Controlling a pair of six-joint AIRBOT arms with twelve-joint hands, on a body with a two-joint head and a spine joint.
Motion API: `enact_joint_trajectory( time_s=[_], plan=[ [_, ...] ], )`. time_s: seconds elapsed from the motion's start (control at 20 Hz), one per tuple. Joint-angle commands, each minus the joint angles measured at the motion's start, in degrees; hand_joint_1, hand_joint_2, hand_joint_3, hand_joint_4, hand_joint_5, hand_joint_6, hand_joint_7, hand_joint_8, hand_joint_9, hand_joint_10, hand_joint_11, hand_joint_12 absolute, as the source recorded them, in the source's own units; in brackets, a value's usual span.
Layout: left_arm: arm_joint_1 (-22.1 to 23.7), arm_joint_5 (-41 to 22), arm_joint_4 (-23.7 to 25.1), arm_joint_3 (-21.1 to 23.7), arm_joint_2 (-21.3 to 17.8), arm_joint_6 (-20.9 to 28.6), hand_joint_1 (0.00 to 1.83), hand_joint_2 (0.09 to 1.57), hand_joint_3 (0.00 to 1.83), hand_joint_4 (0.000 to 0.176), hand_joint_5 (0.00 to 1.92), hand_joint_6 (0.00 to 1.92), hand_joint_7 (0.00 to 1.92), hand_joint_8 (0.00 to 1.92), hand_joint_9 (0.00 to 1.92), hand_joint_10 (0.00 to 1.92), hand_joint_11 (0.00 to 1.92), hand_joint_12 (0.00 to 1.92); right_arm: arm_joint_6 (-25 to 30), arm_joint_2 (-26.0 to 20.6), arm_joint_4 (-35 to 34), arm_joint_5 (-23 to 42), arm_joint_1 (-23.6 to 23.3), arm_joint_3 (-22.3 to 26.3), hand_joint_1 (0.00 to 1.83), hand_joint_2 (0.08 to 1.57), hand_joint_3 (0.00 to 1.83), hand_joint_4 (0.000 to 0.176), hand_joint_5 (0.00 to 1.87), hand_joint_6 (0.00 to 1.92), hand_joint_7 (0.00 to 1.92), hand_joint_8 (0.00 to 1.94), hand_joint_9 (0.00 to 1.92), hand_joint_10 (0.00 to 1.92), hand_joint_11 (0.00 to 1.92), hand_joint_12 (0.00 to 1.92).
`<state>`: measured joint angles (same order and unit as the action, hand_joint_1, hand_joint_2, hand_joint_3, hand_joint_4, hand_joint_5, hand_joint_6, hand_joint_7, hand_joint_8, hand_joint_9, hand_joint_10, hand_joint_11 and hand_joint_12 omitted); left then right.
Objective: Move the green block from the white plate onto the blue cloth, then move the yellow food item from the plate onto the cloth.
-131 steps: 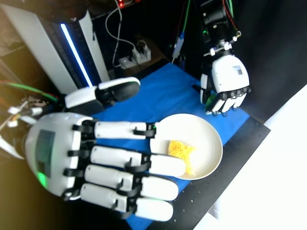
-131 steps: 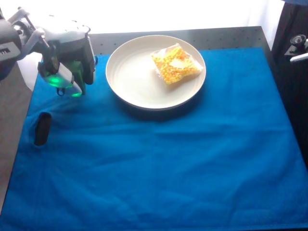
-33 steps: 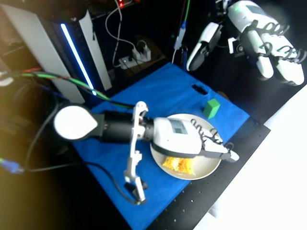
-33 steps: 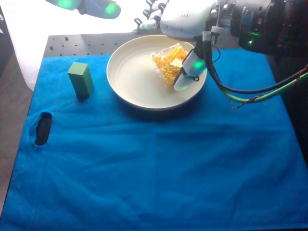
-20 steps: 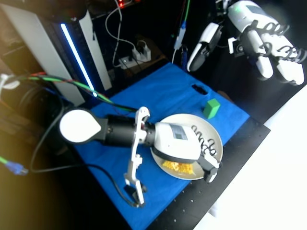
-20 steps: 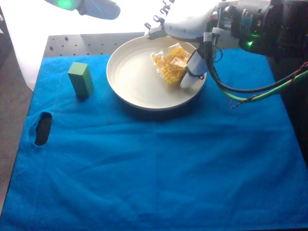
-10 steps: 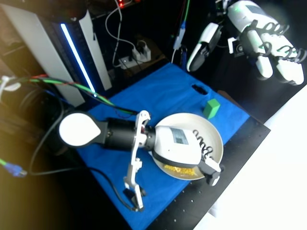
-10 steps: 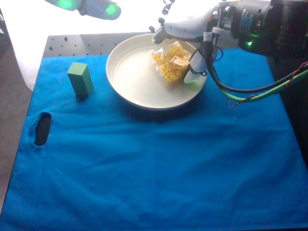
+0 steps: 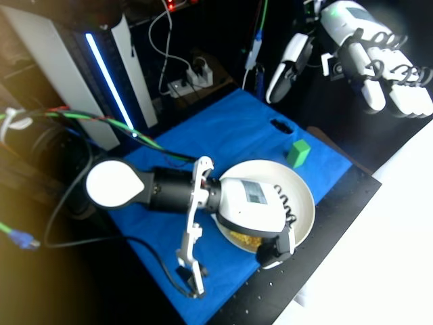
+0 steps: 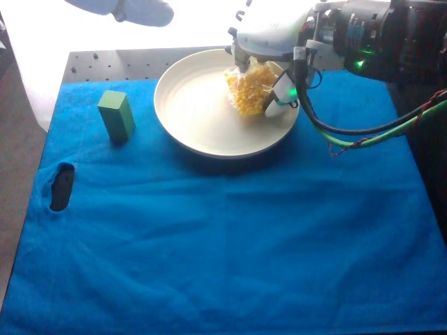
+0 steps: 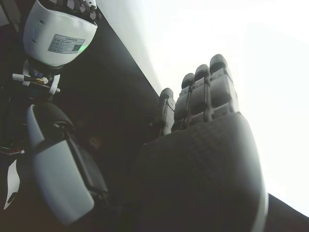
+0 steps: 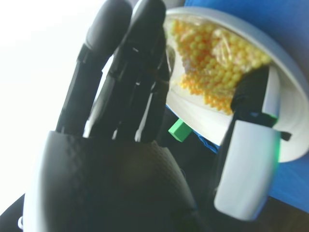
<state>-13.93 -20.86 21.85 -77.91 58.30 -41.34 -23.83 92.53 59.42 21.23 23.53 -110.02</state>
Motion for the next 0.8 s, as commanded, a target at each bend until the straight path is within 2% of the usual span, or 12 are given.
enact_joint_trajectory(
  time_s=[0.0, 0.1, 0.2, 0.25, 0.3, 0.35, 0.45, 0.55, 0.75],
  plan=[
    [0.75, -6.38, -1.16, 0.03, -0.03, 0.12, 0.60, 0.79, 0.00, 0.158, 0.00, 0.00, 0.00, 0.00, 0.00, 0.00, 0.01, 0.06, -0.56, 0.24, -0.68, 1.74, 0.14, -0.24, 1.00, 0.80, 0.01, 0.000, 1.05, 0.01, 1.31, 0.01, 1.48, 0.06, 1.05, 1.20],
    [0.63, -6.35, -1.15, -0.04, 0.08, 0.12, 0.58, 0.77, 0.00, 0.174, 0.00, 0.00, 0.02, 0.01, 0.01, 0.01, 0.03, 0.07, -0.56, 0.42, -0.70, 1.78, 0.14, -0.43, 1.03, 0.84, 0.00, 0.000, 1.11, 0.00, 1.36, 0.01, 1.51, 0.06, 1.08, 1.18],
    [0.49, -6.34, -1.15, -0.09, 0.09, 0.12, 0.58, 0.76, 0.00, 0.176, 0.00, 0.00, 0.04, 0.01, 0.02, 0.01, 0.05, 0.08, -0.56, 0.69, -0.81, 2.05, 0.13, -0.76, 1.06, 0.85, 0.00, 0.000, 1.13, 0.01, 1.34, 0.00, 1.51, 0.06, 1.08, 1.18],
    [0.47, -6.33, -1.17, -0.12, 0.12, 0.12, 0.58, 0.76, 0.00, 0.176, 0.00, 0.00, 0.05, 0.01, 0.02, 0.01, 0.04, 0.08, -0.56, 0.69, -1.07, 2.15, 0.13, -0.83, 1.10, 0.87, 0.00, 0.000, 1.13, 0.00, 1.37, 0.01, 1.53, 0.08, 1.07, 1.27],
    [0.45, -6.32, -1.18, -0.14, 0.17, 0.12, 0.57, 0.76, 0.00, 0.176, 0.00, 0.00, 0.05, 0.01, 0.02, 0.01, 0.04, 0.08, -0.56, 0.69, -1.25, 2.27, 0.12, -0.85, 1.17, 0.95, 0.00, 0.000, 1.36, 0.14, 1.39, 0.02, 1.54, 0.10, 1.07, 1.31],
    [0.43, -6.32, -1.19, -0.17, 0.24, 0.12, 0.55, 0.76, 0.00, 0.176, 0.00, 0.00, 0.05, 0.01, 0.02, 0.00, 0.04, 0.08, -0.56, 0.68, -1.48, 2.37, 0.12, -0.85, 1.20, 0.96, 0.00, 0.000, 1.40, 0.17, 1.40, 0.01, 1.53, 0.11, 1.03, 1.37],
    [0.39, -6.33, -1.21, -0.32, 0.51, 0.12, 0.54, 0.75, 0.00, 0.176, 0.00, 0.00, 0.04, 0.00, 0.03, 0.01, 0.06, 0.10, -0.56, 0.68, -1.66, 2.50, 0.12, -0.86, 1.21, 0.98, 0.00, 0.000, 1.37, 0.26, 1.42, 0.00, 1.43, 0.35, 1.05, 1.34],
    [0.37, -6.32, -1.21, -0.35, 0.62, 0.12, 0.55, 0.75, 0.00, 0.176, 0.00, 0.00, 0.04, 0.00, 0.04, 0.01, 0.07, 0.11, -0.56, 0.67, -1.95, 2.63, 0.11, -0.87, 1.20, 1.00, 0.00, 0.000, 1.27, 0.45, 1.44, 0.00, 1.36, 0.54, 1.07, 1.35],
    [0.09, -6.12, -1.34, -0.48, 0.61, 0.12, 0.56, 0.74, 0.00, 0.176, 0.00, 0.00, 0.04, 0.00, 0.04, 0.00, 0.07, 0.11, -0.56, -0.23, -4.56, 3.59, -0.08, -0.90, 1.19, 1.03, 0.00, 0.000, 1.19, 0.61, 1.39, 0.00, 1.33, 0.53, 1.07, 1.26]
  ],
)
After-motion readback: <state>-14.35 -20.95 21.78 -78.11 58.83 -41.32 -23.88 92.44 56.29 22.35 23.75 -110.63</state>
